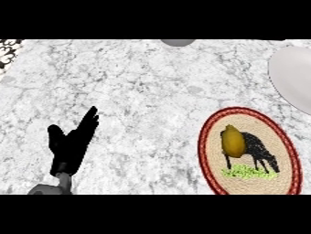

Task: Pick the tomato from the placemat and place it in the plate

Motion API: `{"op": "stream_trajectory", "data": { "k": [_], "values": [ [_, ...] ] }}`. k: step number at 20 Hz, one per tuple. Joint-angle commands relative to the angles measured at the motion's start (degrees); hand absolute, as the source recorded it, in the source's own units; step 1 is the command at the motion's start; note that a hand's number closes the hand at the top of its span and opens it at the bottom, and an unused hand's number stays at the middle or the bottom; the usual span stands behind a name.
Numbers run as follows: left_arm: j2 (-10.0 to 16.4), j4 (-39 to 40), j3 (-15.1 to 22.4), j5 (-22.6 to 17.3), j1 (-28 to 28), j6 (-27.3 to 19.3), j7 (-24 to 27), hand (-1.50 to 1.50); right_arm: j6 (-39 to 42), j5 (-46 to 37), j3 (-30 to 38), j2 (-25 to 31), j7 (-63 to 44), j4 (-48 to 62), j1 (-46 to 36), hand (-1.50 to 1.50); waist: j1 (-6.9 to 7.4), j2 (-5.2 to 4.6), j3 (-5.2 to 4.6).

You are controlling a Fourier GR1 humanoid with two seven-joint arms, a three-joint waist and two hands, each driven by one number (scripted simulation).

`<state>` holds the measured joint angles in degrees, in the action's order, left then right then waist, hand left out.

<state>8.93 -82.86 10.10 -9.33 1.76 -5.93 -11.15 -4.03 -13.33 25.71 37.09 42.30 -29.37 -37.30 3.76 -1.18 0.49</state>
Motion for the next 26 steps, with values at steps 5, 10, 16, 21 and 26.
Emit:
{"op": "stream_trajectory", "data": {
  "k": [5, 10, 16, 21, 26],
  "values": [
    [-1.0, 1.6, 1.0, 0.5, 2.0, 0.7, -0.4, 0.00, -3.4, -7.4, -4.4, 2.5, -4.5, 12.8, -5.0, 1.50, 2.48, -1.69, -0.14],
    [-0.5, 1.1, 1.4, 0.7, 2.4, 1.2, -1.2, 0.00, 0.9, -12.6, -9.2, 4.0, -6.9, 16.4, -8.0, -1.50, 3.60, -1.82, 0.00],
    [-1.7, 2.3, 1.2, 0.8, 2.0, 0.5, -0.3, 0.00, 8.8, -8.4, -5.6, 2.8, 0.0, 18.3, -10.0, -1.50, 2.38, -1.66, 0.16],
    [-0.9, 1.5, 0.3, 0.1, 2.7, 1.1, -1.3, 0.00, 12.4, -1.5, 1.3, 2.5, 2.9, 19.9, -11.2, -1.50, 1.83, -1.66, 0.24],
    [-0.7, 0.8, 0.4, 0.2, 0.4, 1.2, -0.5, 0.00, 18.4, 1.3, 4.5, 7.9, 0.9, 22.4, -10.8, -1.50, 1.64, -1.55, 0.17]
  ]
}}
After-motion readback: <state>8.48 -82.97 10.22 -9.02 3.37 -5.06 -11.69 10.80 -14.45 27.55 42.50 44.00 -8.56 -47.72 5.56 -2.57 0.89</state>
